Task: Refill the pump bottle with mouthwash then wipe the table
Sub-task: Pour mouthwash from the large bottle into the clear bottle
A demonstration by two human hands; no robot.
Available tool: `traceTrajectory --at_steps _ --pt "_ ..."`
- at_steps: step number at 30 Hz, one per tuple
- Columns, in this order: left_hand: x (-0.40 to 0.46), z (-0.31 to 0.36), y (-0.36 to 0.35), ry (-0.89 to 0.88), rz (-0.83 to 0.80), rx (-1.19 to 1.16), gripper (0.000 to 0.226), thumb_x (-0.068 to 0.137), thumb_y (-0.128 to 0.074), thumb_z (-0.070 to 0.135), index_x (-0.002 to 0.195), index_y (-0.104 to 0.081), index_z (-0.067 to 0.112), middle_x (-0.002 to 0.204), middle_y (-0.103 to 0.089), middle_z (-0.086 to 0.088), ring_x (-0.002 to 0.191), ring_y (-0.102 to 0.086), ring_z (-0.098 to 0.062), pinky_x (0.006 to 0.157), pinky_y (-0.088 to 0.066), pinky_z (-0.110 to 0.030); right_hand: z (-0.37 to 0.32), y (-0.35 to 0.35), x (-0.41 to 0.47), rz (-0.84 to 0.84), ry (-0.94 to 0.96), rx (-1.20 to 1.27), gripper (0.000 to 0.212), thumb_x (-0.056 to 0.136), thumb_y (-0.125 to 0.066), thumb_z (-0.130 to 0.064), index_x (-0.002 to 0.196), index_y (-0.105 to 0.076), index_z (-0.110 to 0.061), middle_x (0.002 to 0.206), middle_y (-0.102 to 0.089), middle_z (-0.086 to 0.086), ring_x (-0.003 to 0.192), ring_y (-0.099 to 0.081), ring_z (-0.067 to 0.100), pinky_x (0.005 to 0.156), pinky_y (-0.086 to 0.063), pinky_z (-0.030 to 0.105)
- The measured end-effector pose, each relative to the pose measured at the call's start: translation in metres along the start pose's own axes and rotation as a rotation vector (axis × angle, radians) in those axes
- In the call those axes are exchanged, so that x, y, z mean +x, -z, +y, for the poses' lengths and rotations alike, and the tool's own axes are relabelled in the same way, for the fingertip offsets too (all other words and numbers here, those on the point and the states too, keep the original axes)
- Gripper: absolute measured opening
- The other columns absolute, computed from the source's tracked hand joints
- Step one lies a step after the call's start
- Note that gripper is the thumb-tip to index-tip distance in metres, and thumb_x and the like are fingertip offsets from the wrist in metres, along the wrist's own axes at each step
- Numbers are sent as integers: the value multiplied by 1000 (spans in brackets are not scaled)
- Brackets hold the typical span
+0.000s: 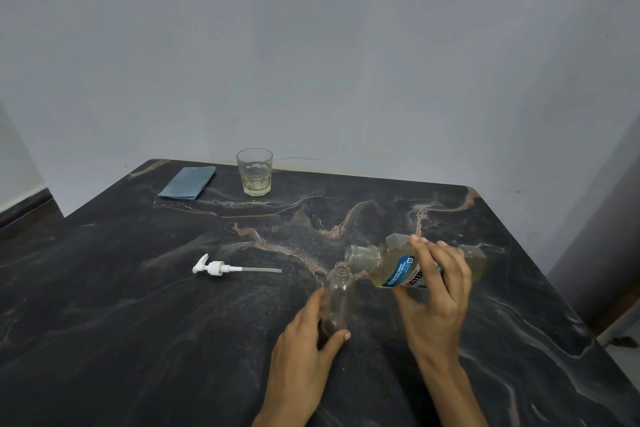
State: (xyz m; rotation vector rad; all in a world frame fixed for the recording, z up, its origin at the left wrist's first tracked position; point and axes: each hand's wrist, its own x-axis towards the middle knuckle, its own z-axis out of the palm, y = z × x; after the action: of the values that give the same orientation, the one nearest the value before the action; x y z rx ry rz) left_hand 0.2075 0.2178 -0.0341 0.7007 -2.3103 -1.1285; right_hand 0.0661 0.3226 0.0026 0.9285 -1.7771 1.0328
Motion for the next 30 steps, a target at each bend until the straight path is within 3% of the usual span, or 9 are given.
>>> traceTrajectory --at_steps 5,9,13,19,23,30 --pt "0 1 0 8 -7 -4 66 81 -69 39 137 -34 40 132 -53 18 121 -51 0 103 -43 -30 -1 1 1 -2 -3 -3 89 49 -89 7 124 -47 -17 119 -49 -2 115 -44 25 104 -37 41" --pt "0 1 1 19 -6 -6 67 81 -69 39 138 -34 40 131 -54 17 120 -51 -1 104 -43 -30 0 1 1 -2 6 3 90 47 -89 8 124 -47 -16 119 -48 -1 115 -43 25 110 -28 29" --pt "0 2 1 18 -8 -4 66 81 -69 39 136 -34 40 129 -54 18 119 -51 0 103 -44 -30 -1 1 1 2 7 -4 90 47 -90 7 123 -48 -16 119 -48 -2 115 -44 25 105 -33 38" --pt "0 1 1 17 -13 -5 65 81 -69 38 136 -35 41 128 -55 17 118 -52 0 101 -44 -26 1 0 0 -4 6 -6 90 48 -89 6 124 -48 -16 119 -49 -1 115 -43 25 108 -29 32" --pt "1 1 1 18 -15 -7 66 81 -69 39 137 -34 40 130 -54 17 119 -51 1 102 -43 -26 0 1 1 -2 11 -14 90 47 -89 6 124 -48 -16 119 -49 -1 115 -43 26 106 -32 39" --pt "0 1 1 20 -12 -11 65 81 -70 38 136 -35 40 130 -54 18 119 -52 0 103 -43 -29 0 2 2 -6 17 -26 91 46 -89 7 124 -47 -16 119 -48 0 114 -43 26 111 -26 30"
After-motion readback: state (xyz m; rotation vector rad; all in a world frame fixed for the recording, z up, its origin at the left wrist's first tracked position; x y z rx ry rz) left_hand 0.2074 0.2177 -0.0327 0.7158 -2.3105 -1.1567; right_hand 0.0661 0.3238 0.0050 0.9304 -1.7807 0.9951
